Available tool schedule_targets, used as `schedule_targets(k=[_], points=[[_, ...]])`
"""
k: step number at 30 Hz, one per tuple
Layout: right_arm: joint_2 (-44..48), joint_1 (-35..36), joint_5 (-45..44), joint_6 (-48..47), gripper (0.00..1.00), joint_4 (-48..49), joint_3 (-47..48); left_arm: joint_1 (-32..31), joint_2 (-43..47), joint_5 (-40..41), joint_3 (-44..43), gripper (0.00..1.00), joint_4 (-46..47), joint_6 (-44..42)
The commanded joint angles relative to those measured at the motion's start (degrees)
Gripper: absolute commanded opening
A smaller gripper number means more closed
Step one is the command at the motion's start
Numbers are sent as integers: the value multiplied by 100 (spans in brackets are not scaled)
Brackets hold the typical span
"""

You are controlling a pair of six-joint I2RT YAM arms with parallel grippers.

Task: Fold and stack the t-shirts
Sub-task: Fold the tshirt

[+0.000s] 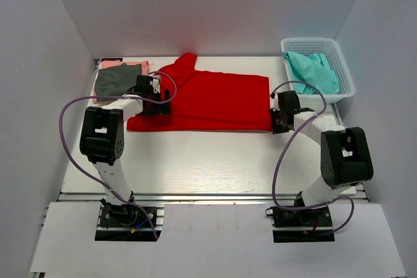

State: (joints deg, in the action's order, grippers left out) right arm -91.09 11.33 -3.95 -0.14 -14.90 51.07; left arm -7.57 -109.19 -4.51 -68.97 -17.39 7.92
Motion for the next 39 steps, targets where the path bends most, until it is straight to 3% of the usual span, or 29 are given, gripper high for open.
schedule_targets(k=[1, 3, 5, 8, 10, 14, 17, 18, 25, 32, 35, 39], points=[[-216, -61, -423, 259, 1, -365, -255, 81, -261, 82, 165, 100, -626, -1], [-243, -78, -476, 392, 12, -417, -229, 81, -261, 82, 165, 100, -626, -1], [-225, -87, -537, 427, 33, -452, -220, 81, -261, 21, 165, 100, -626, -1], [-155, -61, -564, 471, 46, -567, 8, 81, -208, 21, 165, 100, -626, -1], [-67, -61, -424, 410, 49, -698, 324, 81, -86, 21, 165, 100, -626, -1], [170, -35, 225, 427, 62, -673, 789, 81, 37, 21, 226, 100, -626, -1], [101, -35, 831, 480, 76, -507, 1036, 81, 38, 21, 226, 100, -626, -1], [-4, -17, 904, 506, 90, -471, 1071, 81, 90, -49, 226, 100, -626, -1], [-454, 149, 1755, 638, 90, -366, 1538, -25, 327, -295, -99, 100, -678, 112], [-664, 361, 3284, 1156, 90, 575, 976, -25, 671, -612, 278, 100, -433, 350], [-866, 326, 3330, 1525, 90, 742, 783, -25, 671, -822, 594, 100, -310, 411], [-955, 308, 2594, 1623, 90, 454, 492, -25, 749, -893, 972, 100, -248, 544]])
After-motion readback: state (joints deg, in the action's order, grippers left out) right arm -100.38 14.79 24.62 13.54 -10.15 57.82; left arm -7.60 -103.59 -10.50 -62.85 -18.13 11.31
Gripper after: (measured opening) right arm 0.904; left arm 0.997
